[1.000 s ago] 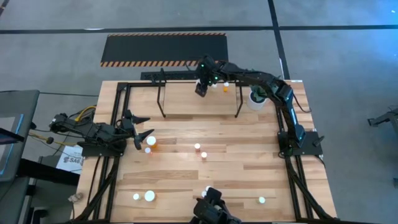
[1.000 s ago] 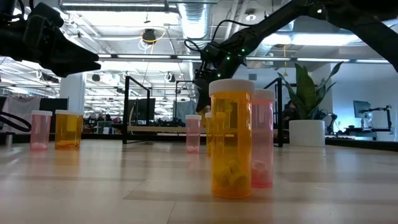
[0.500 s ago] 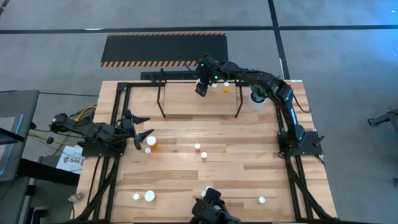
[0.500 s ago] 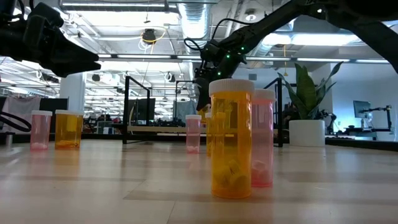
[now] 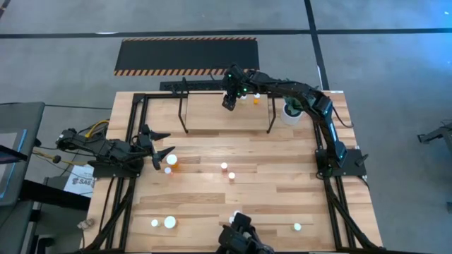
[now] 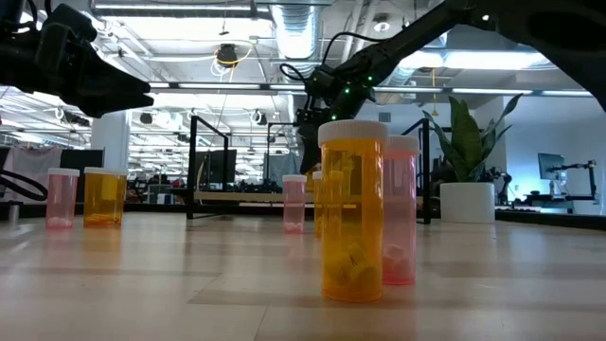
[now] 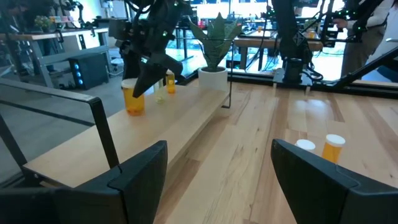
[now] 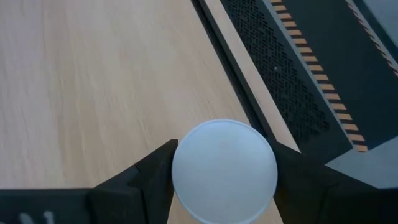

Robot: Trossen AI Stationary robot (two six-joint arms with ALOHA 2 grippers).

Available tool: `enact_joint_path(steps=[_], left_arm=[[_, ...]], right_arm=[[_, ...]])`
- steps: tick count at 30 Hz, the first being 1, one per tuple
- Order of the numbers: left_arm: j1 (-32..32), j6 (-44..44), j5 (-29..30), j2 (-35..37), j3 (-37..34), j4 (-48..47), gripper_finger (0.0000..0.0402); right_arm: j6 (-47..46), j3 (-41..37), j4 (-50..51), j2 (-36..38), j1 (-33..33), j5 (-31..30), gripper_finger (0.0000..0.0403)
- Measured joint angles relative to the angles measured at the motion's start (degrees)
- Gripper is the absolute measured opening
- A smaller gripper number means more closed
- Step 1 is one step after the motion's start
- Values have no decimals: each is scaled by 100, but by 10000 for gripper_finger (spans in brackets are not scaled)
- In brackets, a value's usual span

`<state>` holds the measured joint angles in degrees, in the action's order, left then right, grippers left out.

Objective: Pick and place medicine bottles onto shelf by color
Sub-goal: Put the top right large orange pill bottle on the shelf

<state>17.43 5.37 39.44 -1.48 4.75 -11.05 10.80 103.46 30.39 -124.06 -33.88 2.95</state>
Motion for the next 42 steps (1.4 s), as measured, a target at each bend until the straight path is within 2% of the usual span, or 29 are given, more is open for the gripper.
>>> enact_joint_path(steps=[42], left_arm=[[0, 0, 0, -1, 0, 2, 273]], right_arm=[[278, 0, 9, 2, 3, 3, 250]])
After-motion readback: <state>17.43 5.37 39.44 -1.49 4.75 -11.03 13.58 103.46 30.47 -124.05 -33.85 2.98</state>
